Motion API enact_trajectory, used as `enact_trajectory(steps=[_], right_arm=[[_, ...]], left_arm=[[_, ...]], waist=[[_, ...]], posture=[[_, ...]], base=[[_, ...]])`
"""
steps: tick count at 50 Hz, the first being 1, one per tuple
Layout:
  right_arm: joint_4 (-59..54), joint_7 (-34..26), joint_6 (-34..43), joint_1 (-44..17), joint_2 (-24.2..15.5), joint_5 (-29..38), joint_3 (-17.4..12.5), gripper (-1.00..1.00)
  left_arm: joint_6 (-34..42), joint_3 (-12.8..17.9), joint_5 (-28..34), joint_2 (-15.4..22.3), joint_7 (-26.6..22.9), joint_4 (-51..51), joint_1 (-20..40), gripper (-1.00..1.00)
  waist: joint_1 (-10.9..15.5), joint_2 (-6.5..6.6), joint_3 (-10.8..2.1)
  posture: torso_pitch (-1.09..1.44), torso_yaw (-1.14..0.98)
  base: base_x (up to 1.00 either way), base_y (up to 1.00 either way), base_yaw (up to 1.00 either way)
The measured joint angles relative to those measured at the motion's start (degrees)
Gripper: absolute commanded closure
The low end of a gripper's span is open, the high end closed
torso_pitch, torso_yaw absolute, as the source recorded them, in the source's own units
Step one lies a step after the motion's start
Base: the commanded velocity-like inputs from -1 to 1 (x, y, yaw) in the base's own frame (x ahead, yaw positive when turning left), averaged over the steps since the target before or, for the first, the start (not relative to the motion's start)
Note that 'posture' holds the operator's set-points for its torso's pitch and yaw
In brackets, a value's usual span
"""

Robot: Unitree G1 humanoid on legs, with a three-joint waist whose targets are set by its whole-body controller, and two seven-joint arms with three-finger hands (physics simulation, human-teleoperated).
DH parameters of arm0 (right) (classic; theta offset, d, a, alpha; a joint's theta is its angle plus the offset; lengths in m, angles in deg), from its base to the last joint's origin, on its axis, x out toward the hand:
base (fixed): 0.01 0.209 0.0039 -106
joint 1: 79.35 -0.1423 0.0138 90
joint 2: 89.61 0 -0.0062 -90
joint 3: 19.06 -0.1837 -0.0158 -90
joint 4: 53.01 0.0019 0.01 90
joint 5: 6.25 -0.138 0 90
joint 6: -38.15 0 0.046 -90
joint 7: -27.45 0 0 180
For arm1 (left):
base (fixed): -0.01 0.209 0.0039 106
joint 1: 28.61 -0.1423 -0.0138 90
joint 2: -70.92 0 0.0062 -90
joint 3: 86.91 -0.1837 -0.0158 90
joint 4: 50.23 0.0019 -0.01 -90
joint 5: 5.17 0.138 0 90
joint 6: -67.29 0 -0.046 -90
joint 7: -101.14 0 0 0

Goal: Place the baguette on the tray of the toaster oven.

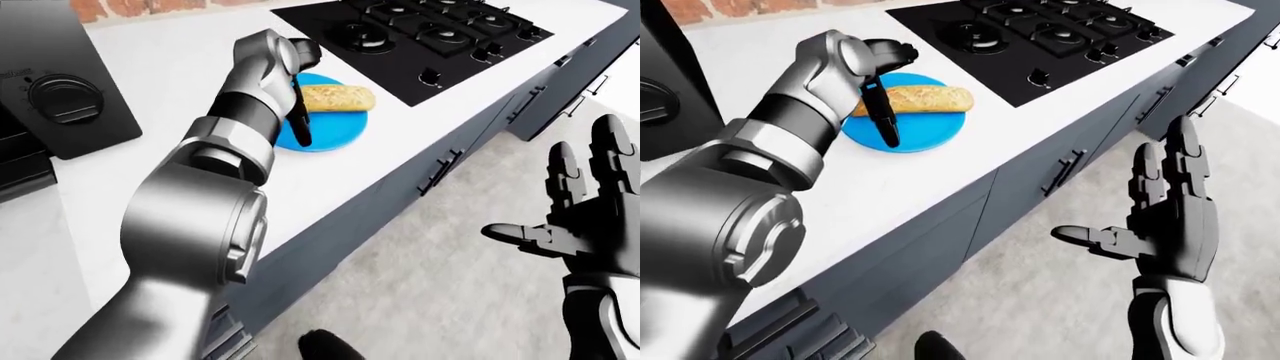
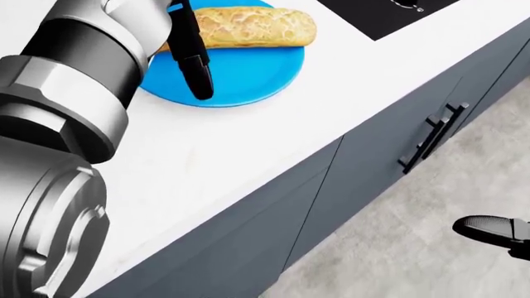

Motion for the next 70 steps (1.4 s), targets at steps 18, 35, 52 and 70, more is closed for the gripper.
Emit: enact_trajectory(steps=[18, 35, 52, 70], right_arm=[[-0.79, -0.05, -0.69, -0.01, 0.18, 0.67, 0.81, -1.0], [-0.89, -0.44, -1.19, 0.49, 0.44, 0.8, 0.55, -1.0], [-0.96, -0.61, -1.45, 0.52, 0.52, 0.85, 0.43, -1.0], [-0.88, -0.42, -1.45, 0.5, 0.67, 1.05, 0.99, -1.0]], left_arm=[[-0.2, 0.09, -0.84, 0.1, -0.63, -0.13, 0.44, -0.99], [-0.33, -0.13, -1.01, -0.08, -1.06, -0.42, 0.17, -0.35], [-0.76, -0.45, -0.53, -0.25, -0.51, -1.36, 0.16, -0.23], [-2.18, -1.13, 2.07, -0.75, 1.43, -2.1, -0.68, 0.03]], waist=[[0.07, 0.16, 0.46], [0.1, 0.0, 0.4], [0.18, 0.0, -0.07], [-0.19, 0.19, -0.48]], posture=[[0.27, -0.8], [0.27, -0.8], [0.27, -0.8], [0.27, -0.8]], base=[[0.0, 0.0, 0.0], [0.0, 0.0, 0.0], [0.0, 0.0, 0.0], [0.0, 0.0, 0.0]])
